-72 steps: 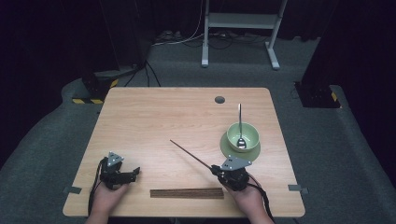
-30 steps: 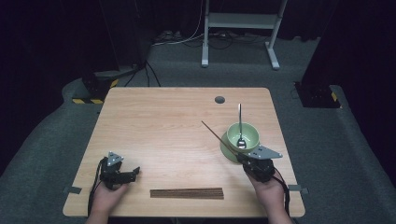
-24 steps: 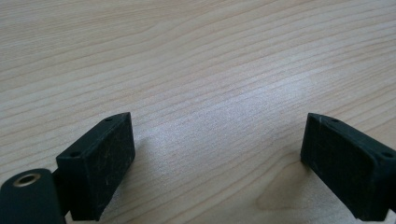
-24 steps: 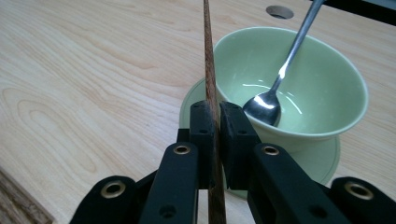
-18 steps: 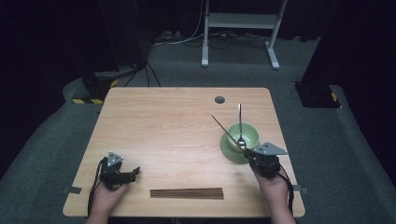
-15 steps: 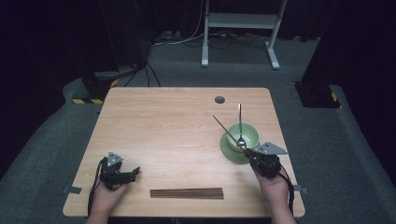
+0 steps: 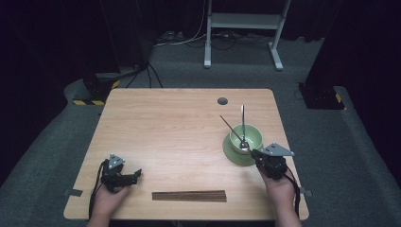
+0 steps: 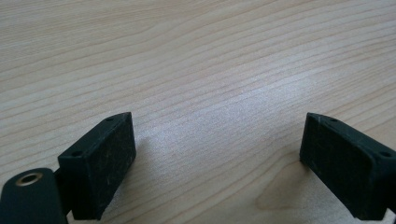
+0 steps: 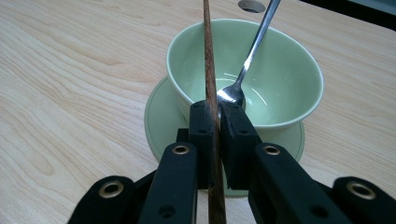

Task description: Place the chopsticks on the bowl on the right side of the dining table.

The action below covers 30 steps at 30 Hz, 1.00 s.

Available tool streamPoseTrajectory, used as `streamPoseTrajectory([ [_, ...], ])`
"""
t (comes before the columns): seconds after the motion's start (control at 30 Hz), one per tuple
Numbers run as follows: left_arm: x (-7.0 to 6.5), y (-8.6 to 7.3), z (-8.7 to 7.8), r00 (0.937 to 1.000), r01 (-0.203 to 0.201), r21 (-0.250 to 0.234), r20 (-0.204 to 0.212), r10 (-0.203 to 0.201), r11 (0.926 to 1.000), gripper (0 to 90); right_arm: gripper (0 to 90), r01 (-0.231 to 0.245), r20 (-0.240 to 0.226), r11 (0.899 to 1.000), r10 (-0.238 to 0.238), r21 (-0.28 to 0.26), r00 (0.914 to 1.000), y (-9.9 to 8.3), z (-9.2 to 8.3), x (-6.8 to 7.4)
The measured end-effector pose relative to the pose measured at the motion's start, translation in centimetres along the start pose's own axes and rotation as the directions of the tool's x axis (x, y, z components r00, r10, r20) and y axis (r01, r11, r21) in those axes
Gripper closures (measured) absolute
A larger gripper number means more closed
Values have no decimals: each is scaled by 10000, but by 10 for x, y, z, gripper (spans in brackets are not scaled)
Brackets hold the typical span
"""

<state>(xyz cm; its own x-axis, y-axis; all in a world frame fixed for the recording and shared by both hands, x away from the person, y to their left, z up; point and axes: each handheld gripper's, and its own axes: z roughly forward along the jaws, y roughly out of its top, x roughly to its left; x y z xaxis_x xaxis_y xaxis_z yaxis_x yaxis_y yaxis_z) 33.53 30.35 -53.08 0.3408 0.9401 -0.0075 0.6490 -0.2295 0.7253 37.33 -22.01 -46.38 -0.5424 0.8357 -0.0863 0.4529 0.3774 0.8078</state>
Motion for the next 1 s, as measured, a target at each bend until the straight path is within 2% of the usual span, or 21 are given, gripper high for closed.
streamPoseTrajectory([
  [0.1,0,0,0,10000,1,0,1,-1,10000,106,829,9,-1,10000,-9,-25,10000,0,0,-1],
  [0.13,0,0,0,10000,2,-2,2,-2,10000,106,773,2,38,10000,-1,-96,10000,1,-1,0],
  [0.3,0,0,0,10000,9,-9,-11,-9,10000,108,687,149,-5,9994,-149,-308,9999,5,-7,4],
  [0.4,0,0,0,10000,17,-23,-5,-17,10000,109,625,383,-87,9975,-389,-592,9992,12,-14,11],
  [0.43,0,0,0,10000,18,-25,-5,-18,10000,109,593,435,-296,9964,-457,-732,9985,15,-15,18],
  [0.5,0,0,0,10000,4,-14,-7,-4,10000,109,584,476,-470,9958,-513,-781,9976,17,-15,22],
  [0.53,0,0,0,10000,-4,-14,-14,4,10000,110,541,657,-805,9946,-721,-803,9941,18,-13,33],
  [0.57,0,0,0,10000,-4,-14,-14,4,10000,110,541,657,-805,9946,-721,-803,9941,18,-13,33],
  [0.63,0,0,0,10000,6,-23,-10,-6,10000,110,511,890,-1060,9927,-974,-808,9896,18,-12,45],
  [0.67,0,0,0,10000,7,-27,-12,-7,10000,111,491,1089,-1329,9912,-1181,-749,9841,18,-9,55],
  [0.7,0,0,0,10000,7,-27,-12,-7,10000,111,491,1089,-1329,9912,-1181,-749,9841,18,-9,55],
  [0.73,0,0,0,10000,7,-25,-6,-7,10000,111,476,1090,-1651,9915,-1194,-707,9790,17,-6,65],
  [0.77,0,0,0,10000,6,-28,2,-6,10000,111,476,1090,-1651,9915,-1194,-707,9790,17,-6,65],
  [0.8,0,0,0,10000,9,-29,12,-9,10000,112,471,1095,-1821,9915,-1206,-701,9759,17,-4,69],
  [0.83,0,0,0,10000,10,-31,16,-9,10000,112,461,1175,-2106,9912,-1277,-605,9692,14,0,78],
  [0.87,0,0,1,10000,8,-32,13,-8,10000,112,461,1175,-2106,9912,-1277,-605,9692,14,0,78],
  [0.9,0,0,0,10000,9,-32,11,-9,10000,112,458,1220,-2252,9911,-1311,-537,9655,12,3,82],
  [0.93,0,0,0,10000,7,-31,9,-7,10000,113,454,1271,-2517,9912,-1326,-380,9587,9,9,89],
  [1.0,0,0,0,10000,9,-33,10,-9,10000,113,454,1290,-2618,9911,-1330,-323,9559,7,12,92],
])
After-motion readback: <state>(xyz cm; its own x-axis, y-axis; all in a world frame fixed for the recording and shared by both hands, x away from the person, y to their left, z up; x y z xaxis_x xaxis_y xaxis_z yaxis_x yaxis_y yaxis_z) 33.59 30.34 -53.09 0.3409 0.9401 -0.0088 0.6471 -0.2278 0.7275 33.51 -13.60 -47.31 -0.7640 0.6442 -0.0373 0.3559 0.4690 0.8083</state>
